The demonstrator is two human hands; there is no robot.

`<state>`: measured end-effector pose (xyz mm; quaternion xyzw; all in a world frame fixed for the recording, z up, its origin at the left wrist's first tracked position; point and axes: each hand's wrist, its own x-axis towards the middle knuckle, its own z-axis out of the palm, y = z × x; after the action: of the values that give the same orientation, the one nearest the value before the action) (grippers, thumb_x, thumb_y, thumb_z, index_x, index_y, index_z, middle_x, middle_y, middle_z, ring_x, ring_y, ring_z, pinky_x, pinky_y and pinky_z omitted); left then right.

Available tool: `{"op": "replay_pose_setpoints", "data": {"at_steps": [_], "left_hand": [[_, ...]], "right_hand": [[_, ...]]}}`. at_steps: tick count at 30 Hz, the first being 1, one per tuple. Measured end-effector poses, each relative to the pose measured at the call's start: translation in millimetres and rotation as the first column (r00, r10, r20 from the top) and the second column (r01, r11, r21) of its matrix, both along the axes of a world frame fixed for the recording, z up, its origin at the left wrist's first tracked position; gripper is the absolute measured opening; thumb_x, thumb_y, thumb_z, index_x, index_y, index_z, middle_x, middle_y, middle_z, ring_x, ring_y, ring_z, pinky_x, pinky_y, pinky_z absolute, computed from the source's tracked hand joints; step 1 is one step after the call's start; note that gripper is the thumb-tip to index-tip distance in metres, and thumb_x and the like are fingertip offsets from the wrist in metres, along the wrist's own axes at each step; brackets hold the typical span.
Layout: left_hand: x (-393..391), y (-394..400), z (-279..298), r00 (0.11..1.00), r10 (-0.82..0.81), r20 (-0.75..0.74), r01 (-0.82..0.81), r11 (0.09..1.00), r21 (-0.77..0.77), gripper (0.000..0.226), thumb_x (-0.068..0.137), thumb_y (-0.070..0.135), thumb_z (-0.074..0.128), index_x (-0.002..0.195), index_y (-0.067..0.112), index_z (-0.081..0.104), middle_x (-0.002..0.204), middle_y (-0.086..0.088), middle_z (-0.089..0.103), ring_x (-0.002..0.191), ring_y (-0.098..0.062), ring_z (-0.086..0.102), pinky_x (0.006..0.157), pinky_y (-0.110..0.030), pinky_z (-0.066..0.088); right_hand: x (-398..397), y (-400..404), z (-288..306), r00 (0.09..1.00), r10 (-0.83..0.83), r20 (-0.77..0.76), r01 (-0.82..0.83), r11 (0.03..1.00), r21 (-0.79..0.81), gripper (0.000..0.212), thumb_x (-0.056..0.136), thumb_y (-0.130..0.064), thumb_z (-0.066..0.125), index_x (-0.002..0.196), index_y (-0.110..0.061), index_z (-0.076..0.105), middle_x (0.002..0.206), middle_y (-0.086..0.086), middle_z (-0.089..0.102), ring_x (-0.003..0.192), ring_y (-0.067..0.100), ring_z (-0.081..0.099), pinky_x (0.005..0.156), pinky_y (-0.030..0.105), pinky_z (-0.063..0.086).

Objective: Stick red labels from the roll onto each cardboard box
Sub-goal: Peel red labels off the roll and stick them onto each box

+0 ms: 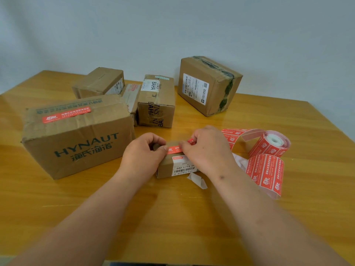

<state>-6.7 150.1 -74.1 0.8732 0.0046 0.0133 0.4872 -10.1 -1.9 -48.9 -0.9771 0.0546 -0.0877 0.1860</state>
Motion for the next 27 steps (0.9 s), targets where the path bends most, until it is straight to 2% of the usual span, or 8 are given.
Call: {"op": "replay_pose_setpoints", "data": {"at_steps": [6,9,11,16,22,27], "left_hand": [[-1.2,0.4,-1.5,1.0,0.002,0.019,-0.002,1.0,0.011,0.006,0.089,0.028,0.067,0.095,0.03,0.065,0.09,0.014,0.063,0.084,-0.004,0.057,0.066,-0.021,0.047],[-1.6,0.2,-2.9,1.0,0.007,0.025,-0.007,1.0,0.005,0.006,0.089,0.028,0.067,0.094,0.029,0.066,0.089,0.013,0.063,0.083,-0.005,0.057,0.065,-0.021,0.046],[-2.1,0.4,-3.6,0.999,0.009,0.033,-0.009,1.0,0.008,0.006,0.089,0.028,0.067,0.094,0.029,0.066,0.089,0.014,0.063,0.083,-0.004,0.056,0.064,-0.02,0.045],[-3.5,0.3,-5.6,0.999,0.016,0.044,-0.016,1.0,0.014,0.006,0.089,0.029,0.067,0.095,0.03,0.065,0.09,0.016,0.061,0.087,-0.005,0.055,0.065,-0.019,0.043],[-5.6,0.0,-6.8,0.998,0.025,0.062,-0.026,0.999,0.019,0.006,0.089,0.028,0.067,0.094,0.031,0.064,0.092,0.018,0.06,0.091,-0.004,0.054,0.064,-0.013,0.038],[-6.8,-0.8,-6.5,0.998,0.031,0.051,-0.031,0.999,0.013,0.006,0.09,0.028,0.065,0.095,0.031,0.063,0.093,0.018,0.059,0.092,-0.004,0.054,0.064,-0.012,0.038]], "right_hand": [[0.2,-0.1,0.9,0.999,0.035,0.009,-0.034,0.997,-0.075,0.04,0.077,-0.065,0.059,0.067,-0.026,0.052,0.08,-0.006,0.047,0.086,0.018,0.05,0.075,0.038,0.048],[-1.1,-0.2,0.1,0.998,0.057,0.031,-0.054,0.993,-0.101,0.043,0.075,-0.065,0.059,0.063,-0.028,0.043,0.076,-0.007,0.043,0.085,0.018,0.048,0.073,0.037,0.046],[-2.6,-0.3,-0.9,0.995,0.073,0.061,-0.065,0.99,-0.128,0.043,0.076,-0.064,0.059,0.064,-0.025,0.044,0.077,-0.006,0.043,0.084,0.019,0.049,0.072,0.037,0.047],[-8.3,0.5,-5.8,0.983,0.105,0.148,-0.073,0.976,-0.206,0.044,0.08,-0.063,0.055,0.083,-0.02,0.063,0.084,-0.003,0.044,0.083,0.019,0.048,0.072,0.038,0.048],[-14.5,2.6,-5.5,0.983,0.066,0.17,-0.02,0.965,-0.262,0.049,0.08,-0.065,0.052,0.089,-0.019,0.065,0.085,-0.004,0.041,0.086,0.02,0.051,0.078,0.04,0.047],[-15.5,-8.7,4.4,0.993,-0.016,0.116,0.044,0.969,-0.242,0.06,0.076,-0.069,0.055,0.108,-0.018,0.059,0.102,-0.001,0.054,0.101,0.021,0.053,0.089,0.038,0.045]]}}
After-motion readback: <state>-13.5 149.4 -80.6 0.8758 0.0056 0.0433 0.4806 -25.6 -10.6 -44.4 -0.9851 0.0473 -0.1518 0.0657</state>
